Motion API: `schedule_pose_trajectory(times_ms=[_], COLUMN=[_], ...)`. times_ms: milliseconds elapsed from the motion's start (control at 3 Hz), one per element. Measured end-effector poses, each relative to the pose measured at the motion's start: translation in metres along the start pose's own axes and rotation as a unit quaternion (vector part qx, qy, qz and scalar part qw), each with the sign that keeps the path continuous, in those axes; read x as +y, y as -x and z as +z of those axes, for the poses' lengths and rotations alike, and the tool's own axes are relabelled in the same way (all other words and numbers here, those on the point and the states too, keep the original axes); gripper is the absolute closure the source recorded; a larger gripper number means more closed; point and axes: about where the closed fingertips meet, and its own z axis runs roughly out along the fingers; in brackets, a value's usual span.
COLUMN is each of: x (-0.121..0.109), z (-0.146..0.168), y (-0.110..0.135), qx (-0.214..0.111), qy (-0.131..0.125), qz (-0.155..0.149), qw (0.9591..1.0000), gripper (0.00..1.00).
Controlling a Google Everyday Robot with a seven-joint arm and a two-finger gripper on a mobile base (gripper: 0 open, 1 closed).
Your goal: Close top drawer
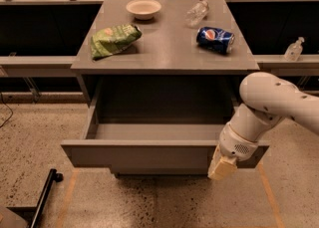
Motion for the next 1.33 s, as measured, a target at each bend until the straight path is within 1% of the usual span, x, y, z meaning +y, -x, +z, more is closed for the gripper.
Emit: schedule_pose_trajectory(times_ms=[333, 667, 1000, 1333], x=[-0.013, -0.045, -0.045, -0.047], z=[-0.001, -0.008, -0.008, -0.005], y=[0.001, 0.004, 0.004, 0.0], qx=[-0.021, -0.027, -0.027, -0.033], qy=[-0.018, -0.051, -0.051, -0.051], qz=[0.002, -0.001, -0.001, 0.015], qw=[0.9996, 0.9983, 0.9983, 0.9981], gripper=[1.0, 1.0, 1.0, 1.0])
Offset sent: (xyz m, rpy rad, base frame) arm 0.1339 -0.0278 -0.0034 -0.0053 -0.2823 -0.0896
